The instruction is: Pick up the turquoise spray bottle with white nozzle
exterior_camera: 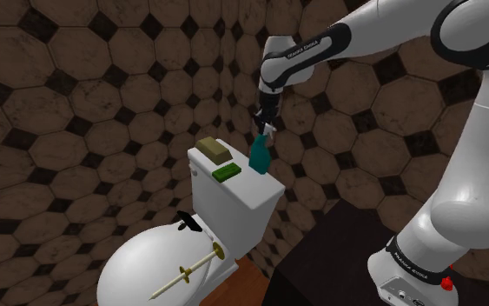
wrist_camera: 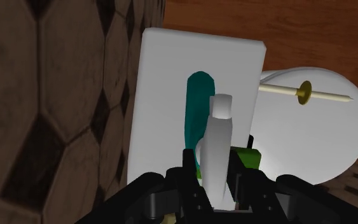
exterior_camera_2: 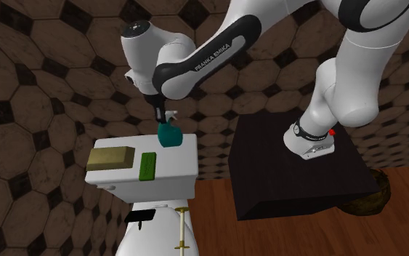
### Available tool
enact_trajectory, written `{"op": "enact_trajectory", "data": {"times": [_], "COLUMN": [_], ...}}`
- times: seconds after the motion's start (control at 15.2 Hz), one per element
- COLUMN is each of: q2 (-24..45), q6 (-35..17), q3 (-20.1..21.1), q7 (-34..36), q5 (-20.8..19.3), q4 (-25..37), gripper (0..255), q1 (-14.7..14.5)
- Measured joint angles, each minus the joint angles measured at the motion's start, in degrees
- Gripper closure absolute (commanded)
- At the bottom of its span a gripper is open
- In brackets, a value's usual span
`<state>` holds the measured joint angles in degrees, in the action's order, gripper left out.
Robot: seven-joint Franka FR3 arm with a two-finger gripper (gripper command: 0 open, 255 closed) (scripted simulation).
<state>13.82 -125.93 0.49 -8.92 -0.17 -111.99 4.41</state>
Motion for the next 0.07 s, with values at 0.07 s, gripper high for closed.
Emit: {"op": "enact_trajectory", "data": {"times": [0.07], "q2": [-0.3], "q6": [0.3], "q3": [0.0], "q7": [-0.1], "q5": [0.0], "q4": [0.1], "gripper": [255], "q1": [0.0]}}
